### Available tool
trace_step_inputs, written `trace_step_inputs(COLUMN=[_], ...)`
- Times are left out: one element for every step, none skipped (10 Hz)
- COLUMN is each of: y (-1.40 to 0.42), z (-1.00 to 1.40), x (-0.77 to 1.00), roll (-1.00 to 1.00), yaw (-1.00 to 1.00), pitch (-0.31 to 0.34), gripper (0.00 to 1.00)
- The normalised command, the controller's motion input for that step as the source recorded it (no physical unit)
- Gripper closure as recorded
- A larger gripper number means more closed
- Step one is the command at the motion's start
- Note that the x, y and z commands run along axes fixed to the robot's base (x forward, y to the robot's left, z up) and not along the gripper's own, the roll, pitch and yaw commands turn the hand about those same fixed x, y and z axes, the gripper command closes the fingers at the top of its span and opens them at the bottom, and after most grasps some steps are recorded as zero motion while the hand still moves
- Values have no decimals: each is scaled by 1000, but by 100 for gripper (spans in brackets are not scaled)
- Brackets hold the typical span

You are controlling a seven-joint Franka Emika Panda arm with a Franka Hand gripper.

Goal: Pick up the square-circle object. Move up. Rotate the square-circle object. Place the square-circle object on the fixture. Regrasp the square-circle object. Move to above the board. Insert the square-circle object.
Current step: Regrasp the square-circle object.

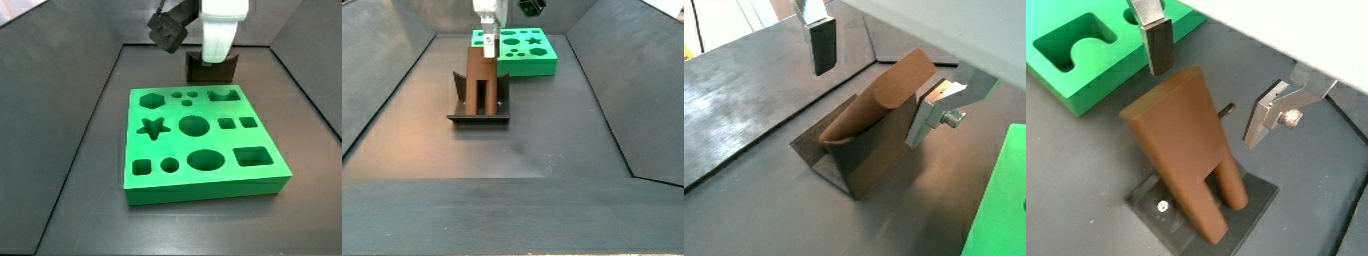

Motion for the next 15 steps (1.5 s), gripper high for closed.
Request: trace_step_inputs(y=[-9,-12,-13,-11,-11,-11,-11,-13,-11,-10,-10,-10,-10,-10,-10], z=[0,3,-3,-3,7,0,0,3,5,2,3,3,3,3,3], x=[515,421,390,323,268,203,149,106,82,78,79,79,80,80,80], roll=[-36,-39,-41,-38,-40,-42,-43,-46,-45,-38,-37,-37,-37,-37,-37], yaw=[57,58,60,62,61,61,61,62,64,67,67,66,66,66,65], pitch=[222,227,226,222,225,230,232,232,217,207,205,205,204,204,204], gripper=[0,0,0,0,0,0,0,0,0,0,0,0,0,0,0])
